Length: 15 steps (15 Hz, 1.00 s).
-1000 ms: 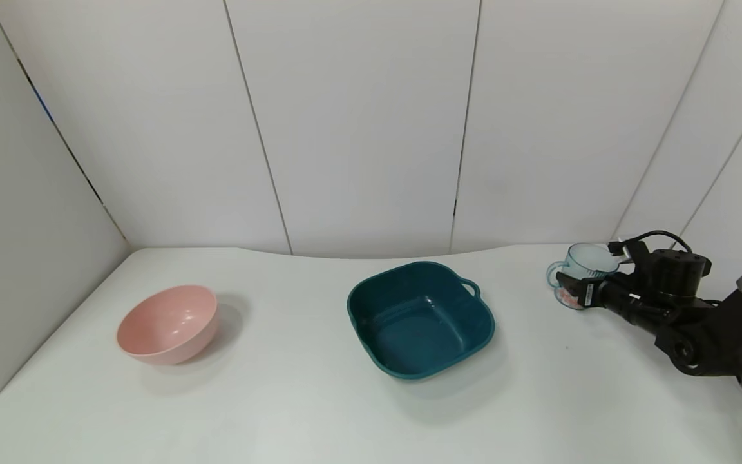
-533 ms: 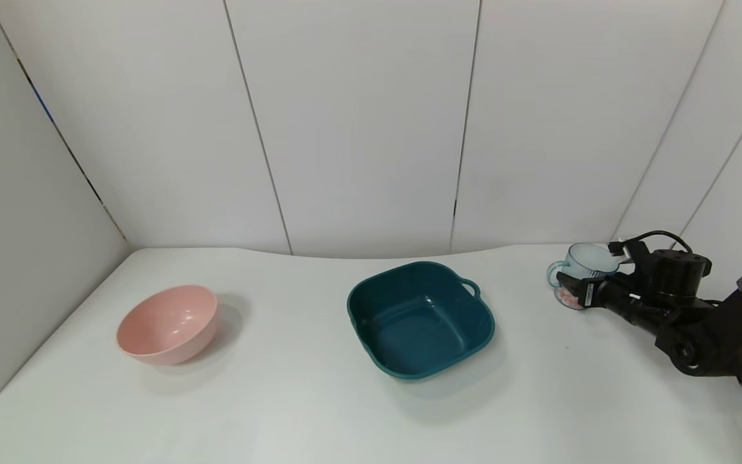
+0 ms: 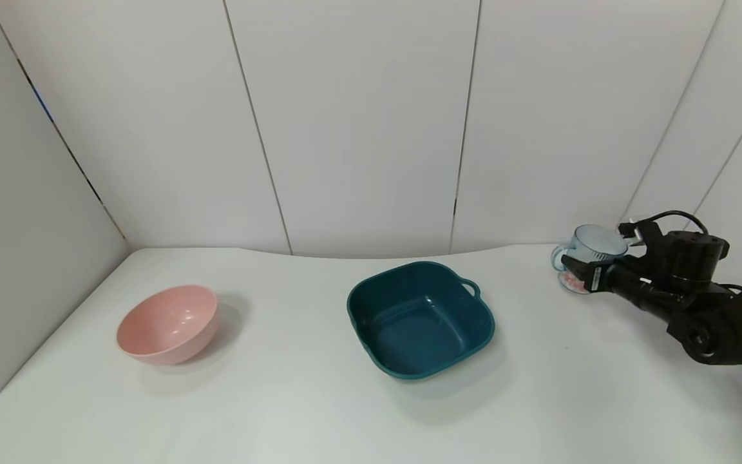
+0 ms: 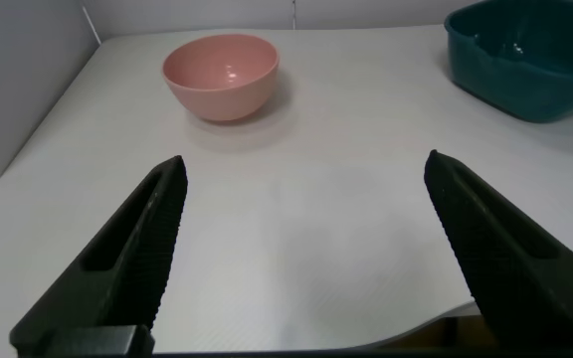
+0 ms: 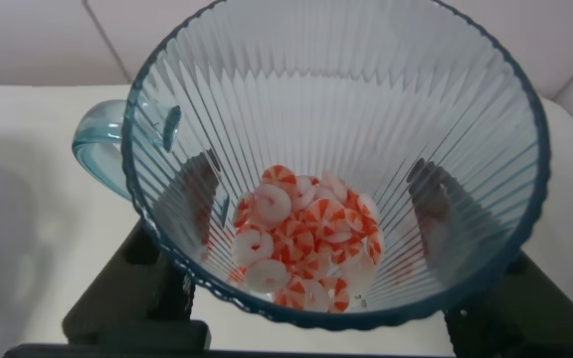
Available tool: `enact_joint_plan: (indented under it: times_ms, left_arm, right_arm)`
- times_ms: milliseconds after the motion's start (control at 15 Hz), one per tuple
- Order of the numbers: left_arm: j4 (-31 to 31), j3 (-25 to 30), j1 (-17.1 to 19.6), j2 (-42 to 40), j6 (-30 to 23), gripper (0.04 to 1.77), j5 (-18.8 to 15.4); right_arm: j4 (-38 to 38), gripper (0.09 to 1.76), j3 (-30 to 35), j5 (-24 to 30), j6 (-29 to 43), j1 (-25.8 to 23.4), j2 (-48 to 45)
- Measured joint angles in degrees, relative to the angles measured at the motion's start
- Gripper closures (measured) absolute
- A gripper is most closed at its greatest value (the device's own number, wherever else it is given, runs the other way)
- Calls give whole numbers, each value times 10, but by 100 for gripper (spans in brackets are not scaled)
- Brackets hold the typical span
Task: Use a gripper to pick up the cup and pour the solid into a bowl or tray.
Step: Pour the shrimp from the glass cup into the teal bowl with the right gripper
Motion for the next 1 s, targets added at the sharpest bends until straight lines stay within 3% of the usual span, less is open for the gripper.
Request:
enact_joint_plan:
  times_ms: [133, 467, 1000]
  left_arm:
    - [0, 0, 0, 0, 0, 9, 0]
    - [0, 0, 0, 0, 0, 9, 0]
    - [0, 0, 0, 0, 0, 9, 0]
  right_arm:
    - [49, 50, -7, -5, -2, 14, -38]
    - [159, 50, -60, -84, -52, 90, -114]
    - [300, 50, -137, -188, -155, 212, -165]
